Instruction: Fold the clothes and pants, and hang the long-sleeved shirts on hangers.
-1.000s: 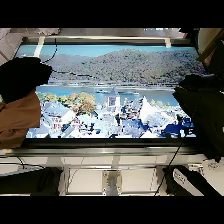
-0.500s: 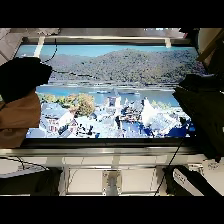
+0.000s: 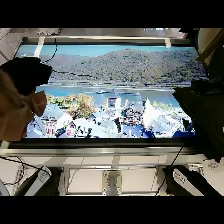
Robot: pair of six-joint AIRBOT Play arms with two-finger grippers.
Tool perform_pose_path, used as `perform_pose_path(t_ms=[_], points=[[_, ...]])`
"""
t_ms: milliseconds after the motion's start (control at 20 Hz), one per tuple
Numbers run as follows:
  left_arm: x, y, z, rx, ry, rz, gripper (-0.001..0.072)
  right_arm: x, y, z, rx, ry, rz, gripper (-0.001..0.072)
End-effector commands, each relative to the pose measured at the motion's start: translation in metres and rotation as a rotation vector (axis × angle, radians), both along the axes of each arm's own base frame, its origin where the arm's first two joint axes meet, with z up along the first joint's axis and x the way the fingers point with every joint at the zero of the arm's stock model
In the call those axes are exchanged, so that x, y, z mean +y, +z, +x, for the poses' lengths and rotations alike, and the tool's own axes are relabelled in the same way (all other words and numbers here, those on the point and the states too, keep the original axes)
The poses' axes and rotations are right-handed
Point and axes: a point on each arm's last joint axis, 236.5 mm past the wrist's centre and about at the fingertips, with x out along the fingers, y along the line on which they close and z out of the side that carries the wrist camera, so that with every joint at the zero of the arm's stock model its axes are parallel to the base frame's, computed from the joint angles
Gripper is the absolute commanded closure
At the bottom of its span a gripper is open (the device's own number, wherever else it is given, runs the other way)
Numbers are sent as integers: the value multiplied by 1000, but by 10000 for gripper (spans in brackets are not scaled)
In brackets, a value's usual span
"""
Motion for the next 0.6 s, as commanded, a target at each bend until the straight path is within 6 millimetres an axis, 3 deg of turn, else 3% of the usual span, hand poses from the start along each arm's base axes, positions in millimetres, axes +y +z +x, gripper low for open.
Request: perform_pose_path(t_ms=[0, 100, 150, 250, 300, 400, 450, 550], points=[[-198, 27, -13, -51, -462, -32, 694, -46, 4, -4, 21, 12, -235, 680], [-310, 17, -31, -49, -674, -43, 694, -54, 11, 4, -18, 15, -278, 679], [-356, 7, -40, -44, -734, -48, 694, -57, 15, 9, -50, 7, -286, 679], [-446, -32, -66, -5, -831, -35, 694, -66, 24, 18, -104, -16, -301, 679], [-486, -63, -85, 39, -882, -13, 694, -71, 28, 21, -127, -27, -306, 679], [-545, -131, -124, 135, -961, 49, 695, -80, 33, 25, -158, -50, -315, 668], [-567, -161, -141, 183, -990, 69, 694, -84, 34, 25, -163, -59, -317, 627], [-595, -198, -160, 273, -1024, 50, 694, -90, 29, 25, -152, -77, -307, 501]])
